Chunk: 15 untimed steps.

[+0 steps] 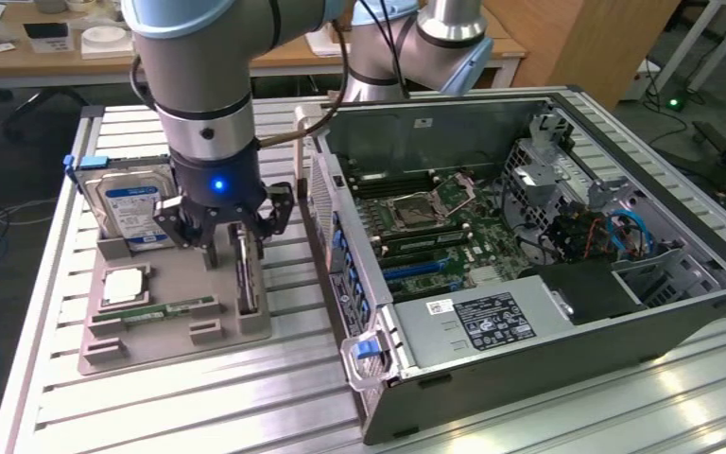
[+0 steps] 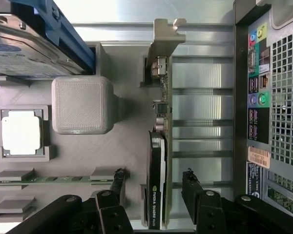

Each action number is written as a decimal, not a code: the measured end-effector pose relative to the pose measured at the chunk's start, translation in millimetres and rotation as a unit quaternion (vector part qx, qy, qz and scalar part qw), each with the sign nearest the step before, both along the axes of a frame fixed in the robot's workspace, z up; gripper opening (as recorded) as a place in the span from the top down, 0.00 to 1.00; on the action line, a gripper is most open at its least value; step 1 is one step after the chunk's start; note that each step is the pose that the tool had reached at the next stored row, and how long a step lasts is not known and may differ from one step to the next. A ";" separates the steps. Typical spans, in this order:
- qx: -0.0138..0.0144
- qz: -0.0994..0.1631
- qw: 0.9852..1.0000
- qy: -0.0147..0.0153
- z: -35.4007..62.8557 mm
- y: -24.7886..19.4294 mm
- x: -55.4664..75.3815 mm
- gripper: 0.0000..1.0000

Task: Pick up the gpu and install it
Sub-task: 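Pick up the gpu and move the gpu toward the slot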

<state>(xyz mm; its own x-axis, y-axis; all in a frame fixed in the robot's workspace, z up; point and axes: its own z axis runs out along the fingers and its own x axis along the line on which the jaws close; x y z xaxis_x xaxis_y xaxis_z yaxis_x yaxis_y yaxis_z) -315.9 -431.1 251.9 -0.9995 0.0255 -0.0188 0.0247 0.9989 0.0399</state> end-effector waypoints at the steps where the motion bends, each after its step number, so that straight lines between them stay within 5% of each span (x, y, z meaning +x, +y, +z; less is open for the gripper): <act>1: 0.000 0.000 1.000 0.000 -0.8 0.0 0.0 0.41; 10: 0.000 0.000 1.000 0.000 -6.4 1.3 0.0 0.41; 15: 0.000 0.000 1.000 0.000 -10.7 6.5 1.2 0.41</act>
